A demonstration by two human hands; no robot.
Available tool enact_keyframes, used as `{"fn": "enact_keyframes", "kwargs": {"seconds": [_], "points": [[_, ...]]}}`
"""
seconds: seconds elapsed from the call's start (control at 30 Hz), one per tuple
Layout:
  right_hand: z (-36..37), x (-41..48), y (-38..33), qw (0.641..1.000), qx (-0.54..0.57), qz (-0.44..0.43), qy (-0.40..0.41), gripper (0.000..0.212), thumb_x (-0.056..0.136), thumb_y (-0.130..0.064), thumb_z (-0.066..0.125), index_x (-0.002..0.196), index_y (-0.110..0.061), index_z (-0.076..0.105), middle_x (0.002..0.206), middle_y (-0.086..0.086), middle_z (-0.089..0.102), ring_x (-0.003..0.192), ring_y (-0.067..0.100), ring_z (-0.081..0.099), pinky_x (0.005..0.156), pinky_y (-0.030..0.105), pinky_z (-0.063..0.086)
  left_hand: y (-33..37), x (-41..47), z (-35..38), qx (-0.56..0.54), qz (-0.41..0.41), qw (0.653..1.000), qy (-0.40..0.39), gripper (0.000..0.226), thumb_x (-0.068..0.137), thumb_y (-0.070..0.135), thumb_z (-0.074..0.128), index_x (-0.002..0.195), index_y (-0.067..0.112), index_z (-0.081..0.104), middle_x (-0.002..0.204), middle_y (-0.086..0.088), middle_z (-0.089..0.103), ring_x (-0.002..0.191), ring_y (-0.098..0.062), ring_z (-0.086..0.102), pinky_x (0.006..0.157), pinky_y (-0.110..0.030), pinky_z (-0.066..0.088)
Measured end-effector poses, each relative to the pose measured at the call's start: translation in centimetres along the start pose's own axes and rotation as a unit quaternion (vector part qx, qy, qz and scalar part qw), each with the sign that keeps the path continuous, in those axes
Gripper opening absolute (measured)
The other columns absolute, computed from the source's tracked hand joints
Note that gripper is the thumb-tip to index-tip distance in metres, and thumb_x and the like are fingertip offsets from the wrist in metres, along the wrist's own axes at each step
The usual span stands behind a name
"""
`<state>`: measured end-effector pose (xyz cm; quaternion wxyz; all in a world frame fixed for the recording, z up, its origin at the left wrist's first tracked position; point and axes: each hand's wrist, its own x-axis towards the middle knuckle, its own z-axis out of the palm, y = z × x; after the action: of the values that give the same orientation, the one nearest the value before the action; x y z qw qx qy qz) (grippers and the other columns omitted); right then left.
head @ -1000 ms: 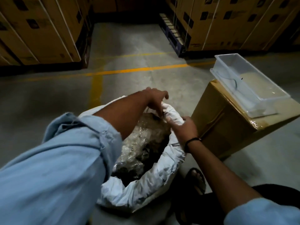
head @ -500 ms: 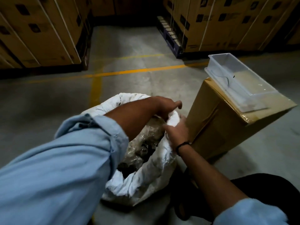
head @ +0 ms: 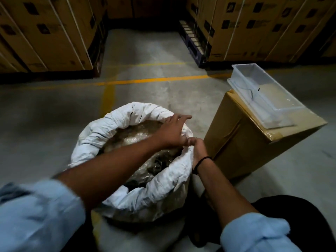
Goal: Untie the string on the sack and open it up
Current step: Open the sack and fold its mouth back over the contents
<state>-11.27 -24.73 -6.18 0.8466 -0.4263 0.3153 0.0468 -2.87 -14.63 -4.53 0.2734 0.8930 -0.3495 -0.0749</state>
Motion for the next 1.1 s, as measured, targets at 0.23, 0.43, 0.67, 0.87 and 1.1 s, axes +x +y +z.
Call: {"fn": "enact_keyframes", "kwargs": {"seconds": [0.23,0.43,0.67,0.87,1.1], "points": [[0.7,-0.5,-0.9,0.979,-0.187,0.051,0.069,0.027,0.07,-0.02,0.062,0.082,0.003,0.065,0.077,0.017,0.065,0.065,0.029,0.062,0.07,0.032,0.049,1.2,-8.4,4.3,-0.194,-0.145,0.968,-0.063,0.136,0.055,0.074,0.079,0.155,0.029,-0.001,0.156,0.003,0.036,0.139,-0.012,0.041,0.112,-0.036,0.039],[0.9,-2.5,-2.2,0.927,-0.375,0.027,-0.005,0.033,0.069,-0.005,0.058,0.102,0.002,0.056,0.073,0.013,0.056,0.059,0.019,0.053,0.06,0.028,0.043,-0.5,-10.5,4.3,-0.045,-0.191,0.975,-0.106,0.125,0.053,0.041,0.083,0.15,0.016,0.009,0.134,-0.014,0.057,0.118,-0.031,0.06,0.092,-0.04,0.053],[-0.5,-3.8,1.6,0.251,-0.908,-0.318,-0.103,0.117,0.068,-0.043,0.069,0.156,-0.017,-0.004,0.164,0.013,-0.005,0.15,0.038,-0.007,0.116,0.064,-0.001,2.8,-11.3,1.7,0.067,-0.247,0.961,-0.106,0.045,0.084,0.023,0.066,0.125,0.008,0.056,0.123,-0.014,0.063,0.11,-0.03,0.063,0.084,-0.034,0.051],[0.2,-3.3,2.7,0.278,-0.845,-0.453,-0.058,0.031,0.072,-0.03,0.055,0.097,-0.013,0.061,0.079,0.009,0.066,0.071,0.03,0.063,0.076,0.041,0.04,3.1,-14.8,1.3,0.058,-0.26,0.963,-0.047,0.065,0.08,0.035,0.067,0.135,0.016,0.04,0.118,-0.011,0.061,0.108,-0.032,0.062,0.087,-0.04,0.052],[3.0,-4.1,3.2,0.317,-0.905,-0.281,-0.025,0.091,0.072,-0.043,0.065,0.148,-0.014,0.024,0.145,0.016,0.044,0.137,0.035,0.039,0.114,0.056,0.019,-2.5,-19.2,2.9,0.291,-0.154,0.944,0.029,0.054,0.084,0.021,0.055,0.135,0.012,0.037,0.098,-0.008,0.066,0.083,-0.034,0.068,0.068,-0.039,0.047]]}}
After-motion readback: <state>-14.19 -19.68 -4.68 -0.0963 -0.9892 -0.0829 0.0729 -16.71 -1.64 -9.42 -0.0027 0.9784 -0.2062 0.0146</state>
